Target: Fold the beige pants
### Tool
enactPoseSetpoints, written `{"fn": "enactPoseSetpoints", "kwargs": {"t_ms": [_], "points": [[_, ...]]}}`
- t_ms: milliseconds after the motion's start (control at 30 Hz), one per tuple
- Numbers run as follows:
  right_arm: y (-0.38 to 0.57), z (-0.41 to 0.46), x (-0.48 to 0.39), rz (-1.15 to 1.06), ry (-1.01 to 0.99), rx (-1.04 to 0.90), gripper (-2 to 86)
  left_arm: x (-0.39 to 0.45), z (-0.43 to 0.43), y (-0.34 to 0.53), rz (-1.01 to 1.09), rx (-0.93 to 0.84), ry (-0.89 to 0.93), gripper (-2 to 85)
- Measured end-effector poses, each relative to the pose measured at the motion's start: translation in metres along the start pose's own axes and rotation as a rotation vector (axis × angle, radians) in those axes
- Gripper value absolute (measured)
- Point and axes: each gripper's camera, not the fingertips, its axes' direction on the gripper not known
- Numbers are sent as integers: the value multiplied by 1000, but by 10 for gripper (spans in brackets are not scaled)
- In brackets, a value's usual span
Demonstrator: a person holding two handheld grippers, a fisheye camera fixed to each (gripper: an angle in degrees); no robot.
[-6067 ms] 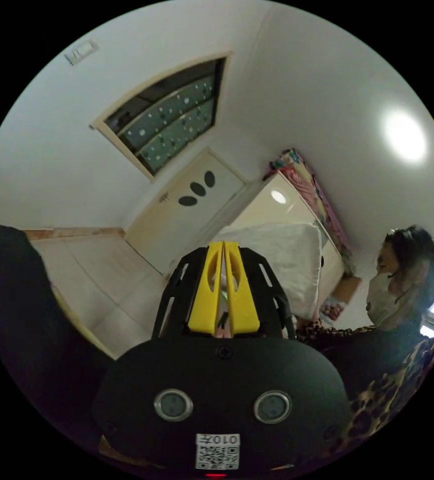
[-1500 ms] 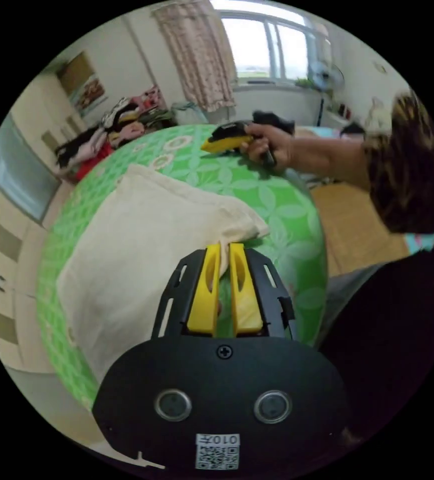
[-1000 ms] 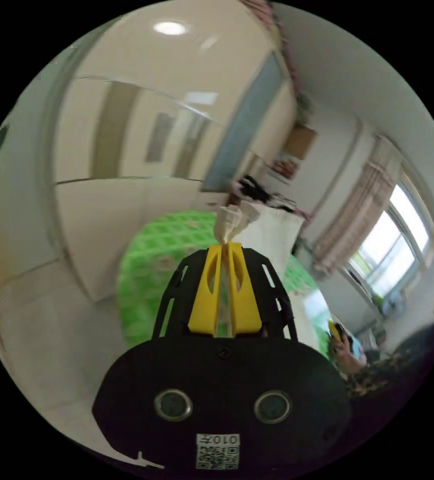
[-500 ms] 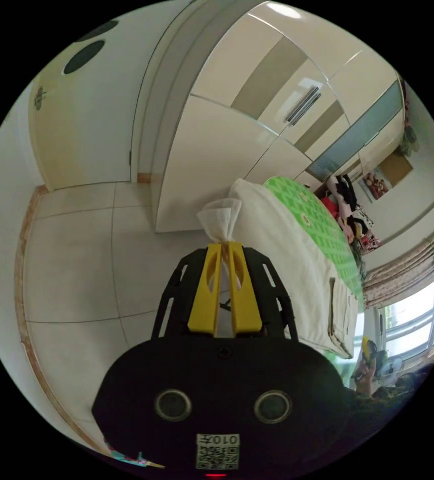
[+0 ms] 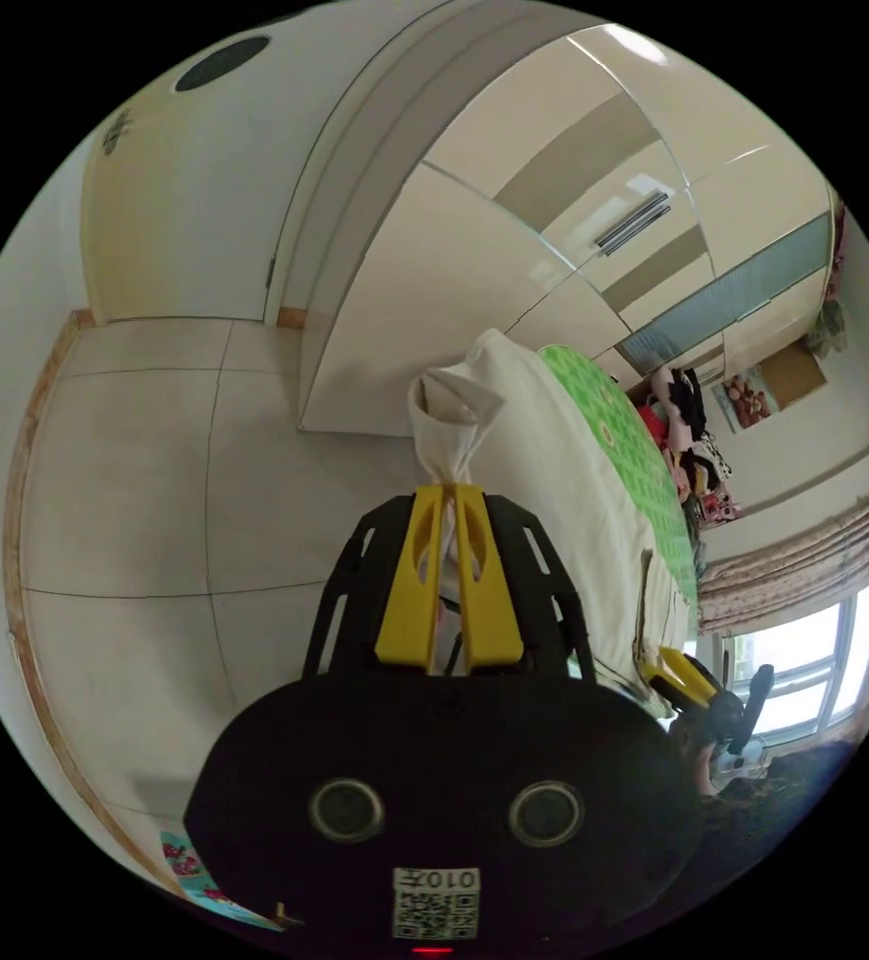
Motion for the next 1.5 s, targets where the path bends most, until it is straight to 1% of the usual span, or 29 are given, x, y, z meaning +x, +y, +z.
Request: {"fn": "enactPoseSetpoints", "kwargs": {"t_ms": [100,167,233,300,367,467,533,567,633,667,733,767,833,867,900,933,967,1000,1033,1067,1133,1200,1300,1400,1467,1500], "points": [[-15,8,-26,-58,91,10,119,1,7,9,-6,-4,-2,1],[-19,8,-31,-84,117,37,110,0,14,15,-23,-8,7,1],[-27,6,-35,-127,142,31,79,1,19,19,-29,-15,9,1],[-33,-2,-30,-120,153,32,57,3,24,23,-28,-23,4,1],[-39,-18,-13,-92,114,34,48,7,30,28,-32,-32,2,1],[-43,-65,48,16,-10,95,40,14,32,33,-37,-30,1,1],[-34,-98,120,134,-127,139,36,20,32,36,-34,-28,-7,1],[-29,-107,141,168,-149,153,35,25,32,37,-31,-27,-12,1],[8,-141,237,348,-230,225,32,35,28,39,-16,-22,-30,1],[22,-149,263,402,-251,249,31,42,25,40,-7,-14,-44,0],[99,-169,371,658,-336,381,30,50,19,41,1,3,-50,0],[122,-170,396,727,-348,412,30,56,16,42,4,8,-57,0],[220,-155,476,1025,-380,471,30,64,14,44,8,12,-68,0],[245,-148,491,1103,-391,476,30,70,14,47,9,12,-77,0],[293,-135,510,1239,-384,472,30,73,14,48,10,12,-83,-1],[330,-119,521,1341,-333,411,30,79,15,52,11,13,-96,-1],[346,-110,526,1384,-304,357,30,85,16,55,12,13,-105,-1],[372,-92,533,1450,-265,243,30,87,18,56,11,12,-108,-1],[393,-74,540,1490,-260,145,29,93,21,59,10,9,-108,-1],[402,-66,542,1501,-279,122,29,98,26,61,12,2,-104,-1],[428,-61,557,1544,-366,176,30,106,34,62,12,-16,-113,-1],[435,-71,577,1544,-389,209,30,117,40,60,27,-33,-124,-1],[425,-103,613,1474,-350,189,29,139,41,56,61,-40,-125,-1],[442,-142,635,1495,-322,276,29,164,39,60,102,-50,-108,-1],[456,-147,645,1525,-270,242,29,177,40,71,135,-66,-82,-1],[465,-141,650,1546,-266,189,29,179,41,73,136,-75,-78,-1]]}}
